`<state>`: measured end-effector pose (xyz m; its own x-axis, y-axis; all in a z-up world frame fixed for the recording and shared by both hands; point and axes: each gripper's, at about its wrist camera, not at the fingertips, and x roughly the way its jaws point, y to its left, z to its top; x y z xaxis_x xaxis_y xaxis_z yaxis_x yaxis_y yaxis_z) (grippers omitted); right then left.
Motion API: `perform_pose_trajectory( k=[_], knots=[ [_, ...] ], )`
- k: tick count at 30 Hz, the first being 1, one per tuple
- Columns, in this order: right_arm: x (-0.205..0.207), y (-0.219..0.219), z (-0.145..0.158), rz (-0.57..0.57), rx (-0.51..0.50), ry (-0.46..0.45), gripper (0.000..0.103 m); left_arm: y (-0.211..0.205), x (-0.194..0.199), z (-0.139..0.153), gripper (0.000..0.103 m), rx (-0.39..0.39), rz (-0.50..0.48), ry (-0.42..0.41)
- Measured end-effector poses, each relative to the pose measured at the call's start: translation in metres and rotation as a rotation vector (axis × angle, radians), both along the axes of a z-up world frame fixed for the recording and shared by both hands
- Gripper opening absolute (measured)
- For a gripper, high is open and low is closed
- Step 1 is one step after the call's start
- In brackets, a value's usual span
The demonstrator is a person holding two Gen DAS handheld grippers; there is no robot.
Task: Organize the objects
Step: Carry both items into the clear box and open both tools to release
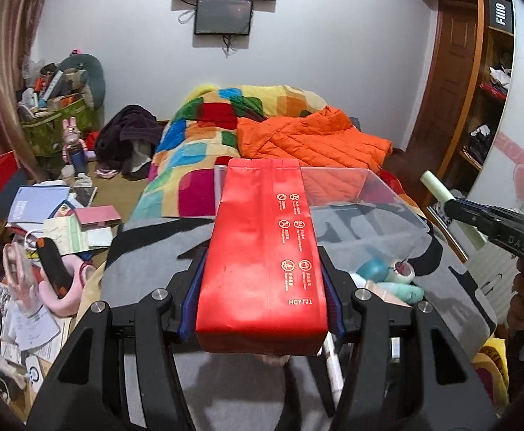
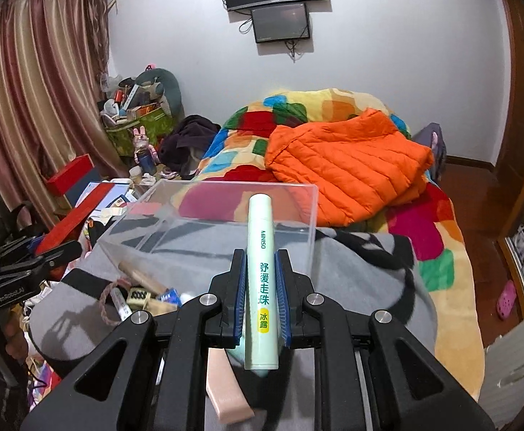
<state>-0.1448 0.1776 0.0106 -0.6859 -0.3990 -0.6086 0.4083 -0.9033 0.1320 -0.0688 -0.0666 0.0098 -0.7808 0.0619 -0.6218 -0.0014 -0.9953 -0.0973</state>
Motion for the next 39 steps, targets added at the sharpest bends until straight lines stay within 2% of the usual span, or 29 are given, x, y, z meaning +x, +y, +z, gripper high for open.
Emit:
perform_pose_trajectory(
  k=[11, 17, 20, 27, 34, 39],
  knots=[
    [-0.051, -0.029, -0.008, 0.032, 0.029, -0.065, 0.014, 0.008, -0.058, 0.0, 0.056, -0.008, -0.046, -0.082],
    [-0.08, -0.042, -0.023, 0.049, 0.051, -0.143, 0.014, 0.015, -0.096, -0.017, 0.056, -0.031, -0.077, -0.19],
    [-0.097, -0.047, -0.036, 0.054, 0.061, -0.197, 0.014, 0.017, -0.111, -0.025, 0.055, -0.018, -0.09, -0.245],
    [-0.113, -0.061, -0.059, 0.079, 0.101, -0.264, 0.014, 0.024, -0.127, -0.033, 0.056, -0.01, -0.119, -0.296],
    [-0.109, -0.073, -0.069, 0.105, 0.172, -0.265, 0.014, 0.028, -0.133, -0.044, 0.056, -0.003, -0.135, -0.339],
    [-0.108, -0.075, -0.073, 0.12, 0.176, -0.294, 0.014, 0.031, -0.131, -0.044, 0.059, -0.023, -0.14, -0.343]
  ],
)
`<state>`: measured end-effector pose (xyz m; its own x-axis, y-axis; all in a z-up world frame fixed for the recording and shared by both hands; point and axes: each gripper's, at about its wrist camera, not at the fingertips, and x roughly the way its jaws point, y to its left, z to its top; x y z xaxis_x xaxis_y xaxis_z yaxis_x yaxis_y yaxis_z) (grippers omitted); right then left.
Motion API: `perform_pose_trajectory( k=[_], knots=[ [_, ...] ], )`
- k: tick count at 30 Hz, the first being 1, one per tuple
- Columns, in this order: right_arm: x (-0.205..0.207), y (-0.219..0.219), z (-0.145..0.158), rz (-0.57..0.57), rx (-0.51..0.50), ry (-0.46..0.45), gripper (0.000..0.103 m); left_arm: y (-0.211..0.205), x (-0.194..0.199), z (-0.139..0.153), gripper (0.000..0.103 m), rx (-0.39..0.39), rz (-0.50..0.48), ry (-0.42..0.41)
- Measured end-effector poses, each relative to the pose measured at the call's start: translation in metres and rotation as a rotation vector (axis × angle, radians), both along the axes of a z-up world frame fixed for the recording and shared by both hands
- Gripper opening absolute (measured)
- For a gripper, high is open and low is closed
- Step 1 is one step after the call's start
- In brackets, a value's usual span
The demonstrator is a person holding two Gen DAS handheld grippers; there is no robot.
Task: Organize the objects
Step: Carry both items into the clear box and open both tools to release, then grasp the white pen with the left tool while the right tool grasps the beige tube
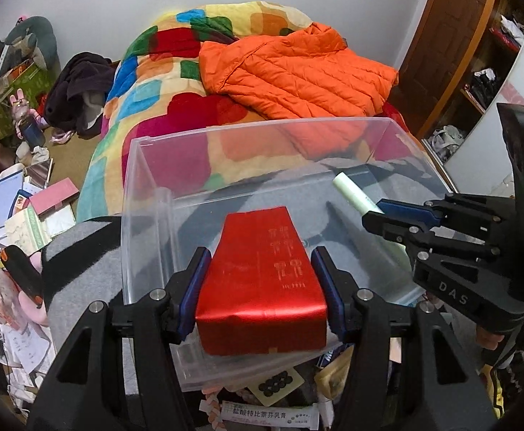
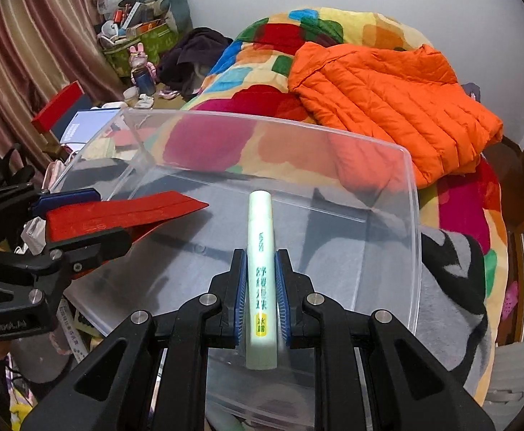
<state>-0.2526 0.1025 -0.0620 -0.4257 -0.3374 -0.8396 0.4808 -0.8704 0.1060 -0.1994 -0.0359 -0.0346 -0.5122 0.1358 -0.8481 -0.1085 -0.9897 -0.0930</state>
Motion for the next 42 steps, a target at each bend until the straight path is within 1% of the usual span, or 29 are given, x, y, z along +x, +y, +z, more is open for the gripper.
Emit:
perform_pose_trajectory(
  k=[3, 4, 9, 11, 12, 13, 14, 17, 19, 22, 29, 32, 34, 37, 39, 42],
  knots=[
    [0.004, 0.001, 0.005, 0.004, -0.001, 0.013, 0.015, 0.001, 0.004, 0.005, 0.065, -0.006, -0.005, 0.015],
    [0.006, 0.002, 0.007, 0.005, 0.0, 0.02, 0.017, 0.002, 0.005, 0.007, 0.067, -0.01, -0.005, 0.022],
    [0.023, 0.01, 0.026, 0.002, -0.006, 0.088, 0.027, 0.007, 0.025, 0.026, 0.07, -0.055, -0.001, 0.101],
    [0.029, 0.016, 0.033, 0.0, -0.027, 0.1, 0.032, 0.007, 0.034, 0.034, 0.073, -0.067, 0.003, 0.132],
    [0.032, 0.02, 0.037, -0.002, -0.04, 0.104, 0.033, 0.007, 0.038, 0.038, 0.076, -0.068, 0.004, 0.148],
    [0.036, 0.024, 0.04, -0.003, -0.056, 0.109, 0.037, 0.007, 0.044, 0.041, 0.079, -0.066, 0.006, 0.164],
    [0.04, 0.027, 0.043, -0.003, -0.066, 0.113, 0.041, 0.007, 0.05, 0.044, 0.08, -0.065, 0.009, 0.179],
    [0.055, 0.039, 0.051, -0.014, -0.081, 0.145, 0.047, 0.008, 0.069, 0.049, 0.082, -0.082, 0.014, 0.216],
    [0.064, 0.045, 0.054, -0.021, -0.086, 0.16, 0.05, 0.008, 0.081, 0.05, 0.085, -0.094, 0.015, 0.232],
    [0.077, 0.057, 0.056, -0.035, -0.099, 0.168, 0.05, 0.007, 0.099, 0.047, 0.086, -0.1, 0.015, 0.24],
    [0.11, 0.074, 0.047, -0.047, -0.148, 0.146, 0.05, 0.01, 0.132, 0.022, 0.086, -0.069, 0.017, 0.206],
    [0.125, 0.071, 0.039, -0.033, -0.166, 0.124, 0.051, 0.013, 0.144, 0.007, 0.083, -0.051, 0.016, 0.183],
    [0.133, 0.066, 0.03, -0.023, -0.155, 0.12, 0.051, 0.017, 0.153, -0.003, 0.07, -0.048, 0.011, 0.16],
    [0.141, 0.059, 0.014, -0.009, -0.099, 0.119, 0.051, 0.018, 0.161, -0.021, 0.063, -0.027, -0.002, 0.106],
    [0.14, 0.056, 0.003, -0.001, -0.08, 0.09, 0.051, 0.019, 0.164, -0.03, 0.059, -0.014, -0.014, 0.08],
    [0.138, 0.054, -0.014, 0.01, -0.061, 0.052, 0.051, 0.024, 0.165, -0.041, 0.052, -0.021, -0.023, 0.059]
  ],
)
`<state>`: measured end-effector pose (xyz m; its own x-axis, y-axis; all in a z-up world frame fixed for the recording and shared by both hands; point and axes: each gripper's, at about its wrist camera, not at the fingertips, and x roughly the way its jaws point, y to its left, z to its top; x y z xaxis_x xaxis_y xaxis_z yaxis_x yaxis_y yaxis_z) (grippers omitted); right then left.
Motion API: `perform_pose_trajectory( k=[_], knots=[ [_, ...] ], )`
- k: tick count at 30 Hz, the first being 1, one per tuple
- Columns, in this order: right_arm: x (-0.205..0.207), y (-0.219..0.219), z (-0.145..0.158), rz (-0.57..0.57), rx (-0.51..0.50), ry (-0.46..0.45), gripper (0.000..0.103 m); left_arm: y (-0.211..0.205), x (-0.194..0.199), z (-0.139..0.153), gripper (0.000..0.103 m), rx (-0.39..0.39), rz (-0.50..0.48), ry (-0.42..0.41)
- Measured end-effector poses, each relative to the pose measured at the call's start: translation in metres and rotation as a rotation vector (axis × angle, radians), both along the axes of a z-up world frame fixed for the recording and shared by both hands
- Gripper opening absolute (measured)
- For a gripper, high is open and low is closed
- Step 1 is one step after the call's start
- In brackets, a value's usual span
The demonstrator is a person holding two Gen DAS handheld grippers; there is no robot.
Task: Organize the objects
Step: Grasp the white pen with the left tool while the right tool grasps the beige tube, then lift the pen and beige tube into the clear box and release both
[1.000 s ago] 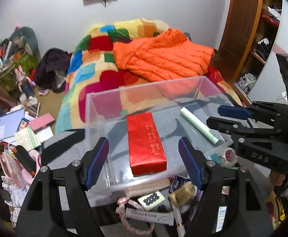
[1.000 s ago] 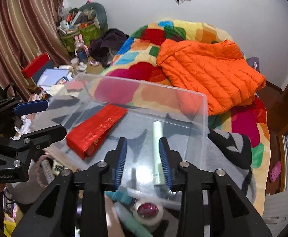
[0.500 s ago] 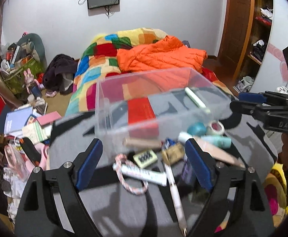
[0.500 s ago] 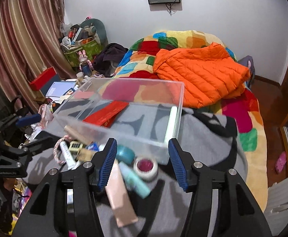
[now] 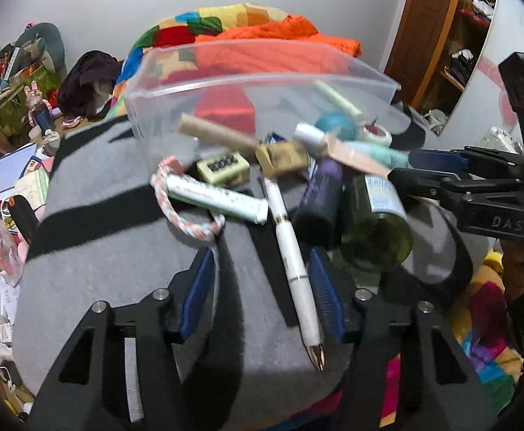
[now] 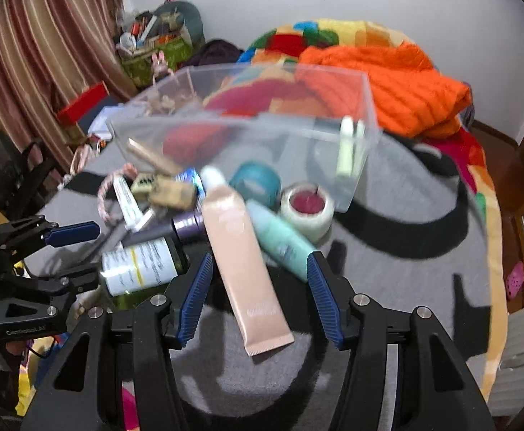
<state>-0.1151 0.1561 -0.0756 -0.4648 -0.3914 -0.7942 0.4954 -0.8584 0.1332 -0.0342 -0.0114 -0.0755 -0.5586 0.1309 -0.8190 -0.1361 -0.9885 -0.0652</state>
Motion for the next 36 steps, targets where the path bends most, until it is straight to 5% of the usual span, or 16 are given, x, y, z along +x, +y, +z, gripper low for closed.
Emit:
perform_pose_trajectory(
  k=[2, 8, 14, 24, 29, 36],
  knots=[
    [-0.001, 0.001, -0.007, 0.001, 0.008, -0.011, 0.051, 0.004, 0.001, -0.002, 0.05, -0.028, 0.005, 0.025],
    [0.004, 0.007, -0.007, 0.021, -0.017, -0.009, 0.028, 0.012, 0.008, -0.002, 0.01, -0.054, -0.031, 0.061],
    [0.023, 0.02, -0.004, 0.041, 0.003, 0.014, 0.017, -0.007, 0.028, 0.001, 0.01, -0.026, -0.02, 0.058],
    [0.039, 0.049, -0.003, 0.055, 0.012, -0.043, 0.015, -0.033, 0.044, 0.005, 0.01, 0.022, -0.008, 0.025],
    [0.027, 0.039, 0.015, 0.078, -0.034, 0.008, 0.039, -0.023, 0.028, 0.002, 0.011, -0.004, -0.022, 0.028],
    [0.001, 0.006, -0.001, 0.093, 0.051, 0.002, 0.039, -0.021, 0.011, -0.001, 0.011, -0.006, -0.026, 0.033]
  ],
)
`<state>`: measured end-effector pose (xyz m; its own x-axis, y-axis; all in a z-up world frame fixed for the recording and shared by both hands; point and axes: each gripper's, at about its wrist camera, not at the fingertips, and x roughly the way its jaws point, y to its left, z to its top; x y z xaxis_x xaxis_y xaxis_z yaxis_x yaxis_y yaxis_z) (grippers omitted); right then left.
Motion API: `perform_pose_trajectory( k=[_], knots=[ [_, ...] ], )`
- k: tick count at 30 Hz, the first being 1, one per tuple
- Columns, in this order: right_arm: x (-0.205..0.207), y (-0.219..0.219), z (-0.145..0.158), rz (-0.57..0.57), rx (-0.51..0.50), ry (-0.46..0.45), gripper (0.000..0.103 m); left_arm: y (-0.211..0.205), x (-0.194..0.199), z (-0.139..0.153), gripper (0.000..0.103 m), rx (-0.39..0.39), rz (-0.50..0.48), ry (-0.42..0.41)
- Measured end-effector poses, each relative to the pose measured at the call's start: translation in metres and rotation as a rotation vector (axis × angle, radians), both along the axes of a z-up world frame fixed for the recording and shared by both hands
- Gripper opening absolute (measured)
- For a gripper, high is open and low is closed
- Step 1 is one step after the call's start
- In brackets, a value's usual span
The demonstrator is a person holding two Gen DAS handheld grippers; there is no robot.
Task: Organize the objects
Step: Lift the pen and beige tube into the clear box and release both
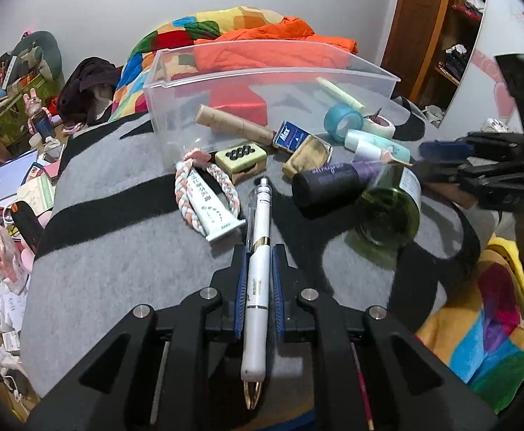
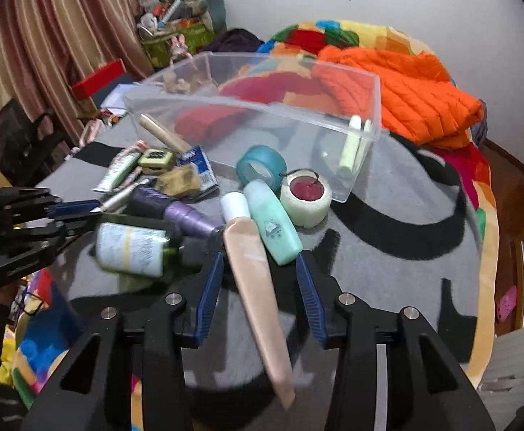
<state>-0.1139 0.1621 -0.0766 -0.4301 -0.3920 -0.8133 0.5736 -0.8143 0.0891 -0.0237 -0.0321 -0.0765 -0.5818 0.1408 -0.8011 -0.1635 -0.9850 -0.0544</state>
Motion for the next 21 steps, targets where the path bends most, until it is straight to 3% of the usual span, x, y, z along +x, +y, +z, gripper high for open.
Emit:
perform_pose_trajectory(
  k=[4, 13, 21],
  knots=[
    [-0.011, 0.005, -0.013, -0.035, -0.019, -0.056, 0.032, 0.002, 0.002, -0.001, 0.011, -0.015, 0.008, 0.017],
    [0.004, 0.007, -0.009, -0.035, -0.032, -0.01, 0.009, 0.001, 0.004, 0.003, 0.01, 0.006, 0.042, 0.035],
    [0.027, 0.014, 0.014, -0.01, -0.077, 0.024, 0.007, -0.003, 0.015, 0.026, 0.01, 0.03, 0.053, 0.095]
  ],
)
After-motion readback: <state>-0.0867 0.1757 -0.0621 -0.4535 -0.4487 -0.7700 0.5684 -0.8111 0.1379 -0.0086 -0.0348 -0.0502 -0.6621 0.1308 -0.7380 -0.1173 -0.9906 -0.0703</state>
